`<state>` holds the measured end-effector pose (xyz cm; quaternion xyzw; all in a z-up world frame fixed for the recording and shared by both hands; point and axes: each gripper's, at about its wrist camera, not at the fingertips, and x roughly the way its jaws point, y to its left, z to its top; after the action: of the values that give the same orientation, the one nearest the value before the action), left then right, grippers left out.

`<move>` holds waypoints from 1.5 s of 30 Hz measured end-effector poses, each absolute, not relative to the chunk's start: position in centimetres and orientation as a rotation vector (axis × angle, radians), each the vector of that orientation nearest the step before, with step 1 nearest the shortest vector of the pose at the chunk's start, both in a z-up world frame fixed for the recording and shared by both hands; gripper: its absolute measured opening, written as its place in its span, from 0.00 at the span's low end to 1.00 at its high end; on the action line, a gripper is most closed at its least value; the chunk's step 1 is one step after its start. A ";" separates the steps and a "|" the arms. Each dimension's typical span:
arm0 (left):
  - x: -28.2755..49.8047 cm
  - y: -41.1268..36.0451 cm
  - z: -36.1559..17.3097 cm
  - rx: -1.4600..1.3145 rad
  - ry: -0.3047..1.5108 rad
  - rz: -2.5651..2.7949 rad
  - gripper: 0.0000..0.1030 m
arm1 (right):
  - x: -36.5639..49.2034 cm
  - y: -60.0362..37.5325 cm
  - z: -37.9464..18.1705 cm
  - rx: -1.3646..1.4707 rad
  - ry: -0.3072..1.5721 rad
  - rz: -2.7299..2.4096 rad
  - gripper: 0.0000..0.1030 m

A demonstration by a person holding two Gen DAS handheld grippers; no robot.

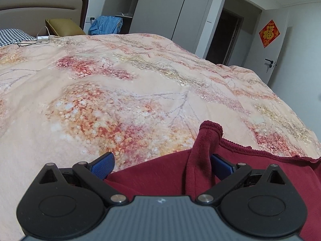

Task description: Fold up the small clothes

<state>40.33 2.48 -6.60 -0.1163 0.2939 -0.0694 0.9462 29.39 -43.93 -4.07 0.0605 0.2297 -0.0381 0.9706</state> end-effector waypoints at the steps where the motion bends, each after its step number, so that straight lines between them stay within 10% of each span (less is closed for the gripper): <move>1: 40.3 2.5 -6.6 -0.237 0.598 -0.141 1.00 | 29.4 -44.0 -4.1 0.128 0.462 -0.079 1.00; 45: 24.2 7.9 0.3 -0.321 0.582 0.048 1.00 | 22.3 -26.6 -0.2 -0.105 0.354 0.136 1.00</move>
<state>24.20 7.89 0.34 -0.1577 0.2857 0.0237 0.9450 22.28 -26.56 -0.18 -0.0523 0.1757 0.0675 0.9807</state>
